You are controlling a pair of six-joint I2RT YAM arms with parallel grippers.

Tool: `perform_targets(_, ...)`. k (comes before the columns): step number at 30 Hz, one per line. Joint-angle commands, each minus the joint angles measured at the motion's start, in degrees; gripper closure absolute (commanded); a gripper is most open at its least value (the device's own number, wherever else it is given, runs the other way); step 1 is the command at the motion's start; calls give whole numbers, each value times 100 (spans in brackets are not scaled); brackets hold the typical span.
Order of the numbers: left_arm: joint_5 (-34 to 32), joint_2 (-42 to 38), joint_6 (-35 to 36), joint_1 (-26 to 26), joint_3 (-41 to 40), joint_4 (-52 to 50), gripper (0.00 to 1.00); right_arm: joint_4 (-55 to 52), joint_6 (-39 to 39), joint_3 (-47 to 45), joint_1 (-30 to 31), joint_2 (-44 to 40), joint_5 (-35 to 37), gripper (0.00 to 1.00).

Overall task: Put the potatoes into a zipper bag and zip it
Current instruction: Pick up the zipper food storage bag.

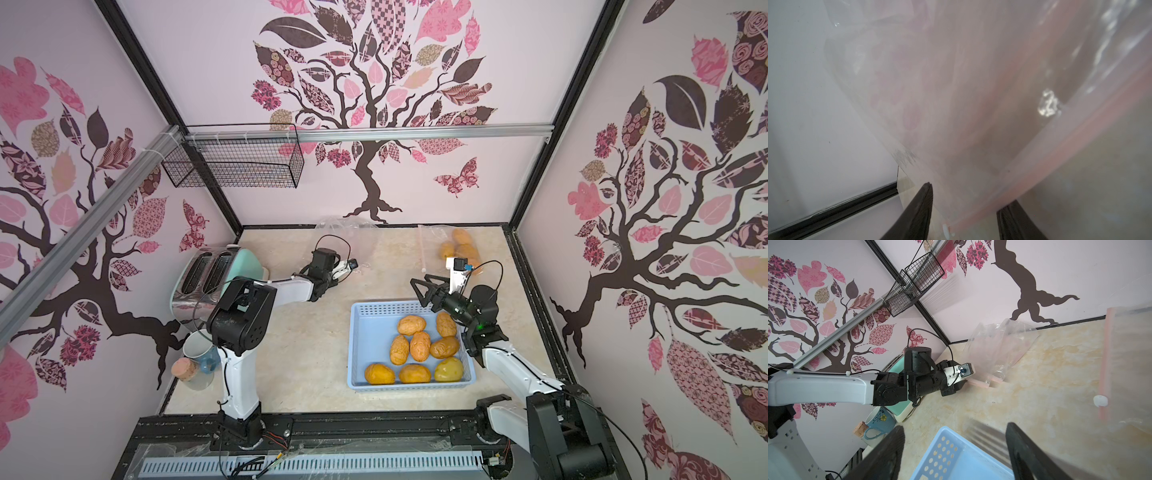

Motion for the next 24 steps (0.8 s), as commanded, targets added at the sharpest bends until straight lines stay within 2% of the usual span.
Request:
perform_targets(1,-118,121,174,36,-8,708,49,148,13,5,37,68,-113,21)
perform_targets(7,-246,184,270,36,-17,1247,52,158,4,5,44,81,-101,21)
perform_targets(13,-249,308,230,40,49,1372,58,155,-4,-5,53,98,-101,21)
perform_targets(22,-308,573,-205,99,185,1497,60,149,-31,-13,52,88,-100,21)
perform_targets(24,-364,578,-276,97,168,1622,66,144,-39,-13,53,99,-83,21)
